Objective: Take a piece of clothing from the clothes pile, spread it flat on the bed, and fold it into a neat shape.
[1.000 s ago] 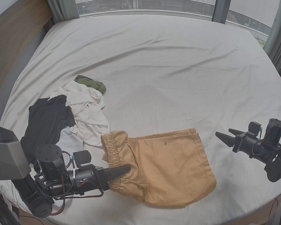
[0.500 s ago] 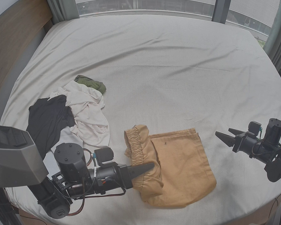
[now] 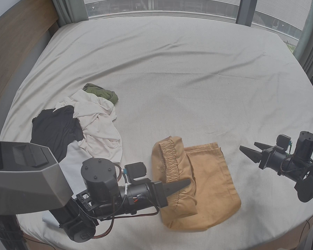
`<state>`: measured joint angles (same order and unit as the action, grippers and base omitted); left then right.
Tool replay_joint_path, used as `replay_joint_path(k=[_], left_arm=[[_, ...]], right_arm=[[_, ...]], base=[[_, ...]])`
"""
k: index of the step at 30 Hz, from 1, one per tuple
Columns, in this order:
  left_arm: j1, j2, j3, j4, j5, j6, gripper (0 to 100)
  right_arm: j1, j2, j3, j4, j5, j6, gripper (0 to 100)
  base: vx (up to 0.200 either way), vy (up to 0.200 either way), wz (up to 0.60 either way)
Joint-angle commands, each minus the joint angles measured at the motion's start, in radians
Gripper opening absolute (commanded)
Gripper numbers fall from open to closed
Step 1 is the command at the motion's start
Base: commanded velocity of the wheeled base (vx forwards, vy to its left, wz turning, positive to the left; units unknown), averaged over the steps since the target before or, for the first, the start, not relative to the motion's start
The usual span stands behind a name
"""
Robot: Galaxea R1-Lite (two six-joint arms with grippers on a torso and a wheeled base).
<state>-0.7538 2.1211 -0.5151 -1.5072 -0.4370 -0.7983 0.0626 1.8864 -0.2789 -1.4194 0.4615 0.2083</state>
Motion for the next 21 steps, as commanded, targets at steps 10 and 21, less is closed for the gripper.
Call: replay_joint_path(k=[10, 21], left_arm=[[-0.091, 0.085, -0.111, 0.059, 0.006, -0.03, 0], [-0.098, 0.142, -0.174, 0.084, 0.008, -0.032, 0]], right_arm=[[0.003, -0.016, -0.002, 0.0, 0.0, 0.0, 100], [0.003, -0.016, -0.002, 0.0, 0.0, 0.002, 100]], base=[[0.0, 0.0, 0.0], [0.0, 0.0, 0.0]])
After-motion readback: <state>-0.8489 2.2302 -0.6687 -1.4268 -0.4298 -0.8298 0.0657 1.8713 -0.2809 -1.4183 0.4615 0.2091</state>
